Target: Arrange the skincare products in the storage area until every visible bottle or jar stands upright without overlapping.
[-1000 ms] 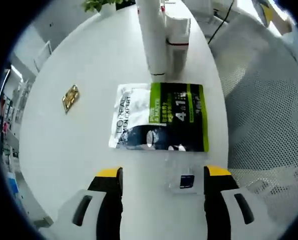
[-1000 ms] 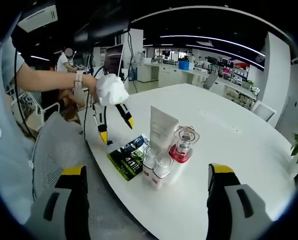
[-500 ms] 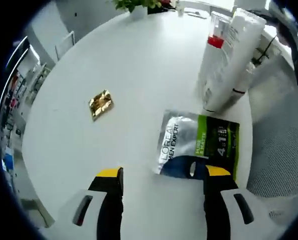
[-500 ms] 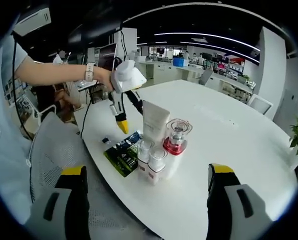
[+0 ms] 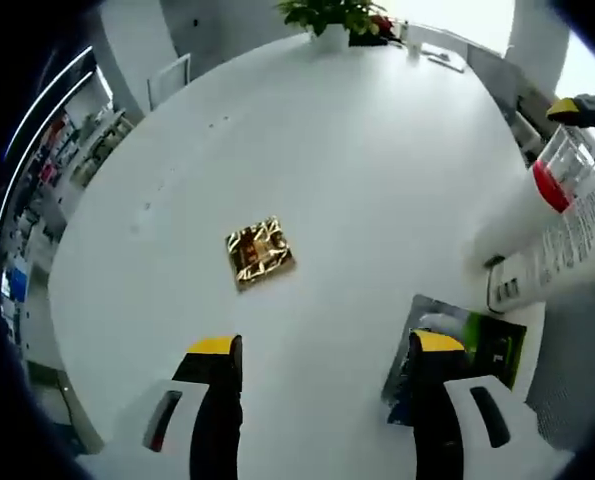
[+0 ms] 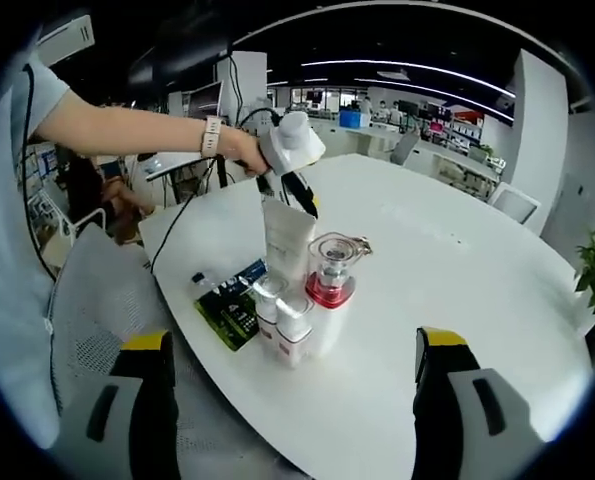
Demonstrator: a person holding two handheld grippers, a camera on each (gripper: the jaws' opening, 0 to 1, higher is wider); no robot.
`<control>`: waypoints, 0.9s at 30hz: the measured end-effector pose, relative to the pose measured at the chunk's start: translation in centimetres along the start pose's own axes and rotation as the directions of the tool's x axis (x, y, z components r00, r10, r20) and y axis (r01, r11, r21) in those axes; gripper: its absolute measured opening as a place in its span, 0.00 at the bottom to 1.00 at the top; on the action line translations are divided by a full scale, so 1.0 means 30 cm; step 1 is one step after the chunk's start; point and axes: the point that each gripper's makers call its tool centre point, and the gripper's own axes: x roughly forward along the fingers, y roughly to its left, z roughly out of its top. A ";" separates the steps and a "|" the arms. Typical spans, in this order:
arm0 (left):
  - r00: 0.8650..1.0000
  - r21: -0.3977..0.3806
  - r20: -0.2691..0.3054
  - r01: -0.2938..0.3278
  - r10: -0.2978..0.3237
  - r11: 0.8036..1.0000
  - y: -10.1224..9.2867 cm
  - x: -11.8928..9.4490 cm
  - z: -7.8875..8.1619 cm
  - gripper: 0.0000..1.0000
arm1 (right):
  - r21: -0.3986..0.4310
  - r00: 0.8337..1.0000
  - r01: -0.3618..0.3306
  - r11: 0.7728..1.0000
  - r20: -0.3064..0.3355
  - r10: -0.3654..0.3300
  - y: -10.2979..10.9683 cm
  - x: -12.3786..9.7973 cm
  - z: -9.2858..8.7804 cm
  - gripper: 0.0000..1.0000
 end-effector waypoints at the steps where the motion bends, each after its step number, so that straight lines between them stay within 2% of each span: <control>1: 1.000 -0.005 0.002 -0.003 0.003 1.000 0.013 0.005 0.008 0.66 | 0.001 1.000 0.000 1.000 -0.001 0.000 -0.003 0.001 0.000 1.00; 6: 1.000 -0.047 0.020 0.000 0.001 0.999 0.039 0.031 0.055 0.66 | 0.020 1.000 0.020 1.000 0.007 -0.020 -0.024 -0.005 0.003 1.00; 13: 1.000 -0.060 0.016 -0.019 0.020 0.998 0.062 0.072 0.102 0.67 | 0.039 0.999 0.034 0.999 0.002 -0.034 -0.039 -0.005 -0.009 1.00; 23: 1.000 -0.177 0.005 -0.007 0.008 0.984 0.104 0.147 0.160 0.66 | 0.073 0.999 0.053 0.996 -0.004 -0.053 -0.053 -0.009 -0.027 1.00; 27: 1.000 -0.206 -0.008 -0.021 0.020 0.978 0.123 0.176 0.172 0.66 | 0.084 0.998 0.058 0.995 -0.007 -0.057 -0.058 -0.007 -0.035 1.00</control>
